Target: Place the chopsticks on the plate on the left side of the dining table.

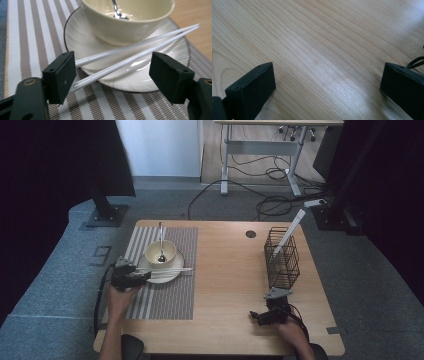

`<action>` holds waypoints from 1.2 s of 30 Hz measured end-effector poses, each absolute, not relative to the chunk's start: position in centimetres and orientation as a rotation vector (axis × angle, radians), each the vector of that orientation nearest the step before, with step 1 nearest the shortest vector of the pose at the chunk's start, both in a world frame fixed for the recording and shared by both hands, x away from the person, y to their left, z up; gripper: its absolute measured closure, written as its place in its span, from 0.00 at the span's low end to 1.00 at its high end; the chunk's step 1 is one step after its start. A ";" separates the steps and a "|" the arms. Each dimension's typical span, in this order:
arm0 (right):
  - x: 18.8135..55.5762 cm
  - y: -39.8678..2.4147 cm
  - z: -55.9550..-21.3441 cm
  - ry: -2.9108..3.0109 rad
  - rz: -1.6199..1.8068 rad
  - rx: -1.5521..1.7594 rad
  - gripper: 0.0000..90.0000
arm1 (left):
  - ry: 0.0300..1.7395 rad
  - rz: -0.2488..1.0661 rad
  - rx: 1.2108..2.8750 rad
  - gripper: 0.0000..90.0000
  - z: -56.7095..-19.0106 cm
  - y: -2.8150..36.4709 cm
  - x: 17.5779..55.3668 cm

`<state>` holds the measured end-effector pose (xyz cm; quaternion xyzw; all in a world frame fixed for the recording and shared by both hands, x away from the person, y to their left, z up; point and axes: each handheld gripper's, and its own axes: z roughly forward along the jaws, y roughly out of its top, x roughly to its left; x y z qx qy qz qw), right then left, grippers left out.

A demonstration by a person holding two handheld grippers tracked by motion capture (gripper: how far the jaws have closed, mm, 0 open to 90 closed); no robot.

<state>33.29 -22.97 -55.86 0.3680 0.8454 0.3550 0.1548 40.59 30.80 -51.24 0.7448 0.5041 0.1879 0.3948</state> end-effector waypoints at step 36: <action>33.4 -23.0 -55.9 2.429 1.018 1.049 0.00 | 0.985 0.335 1.975 0.00 -52.8 23.4 39.8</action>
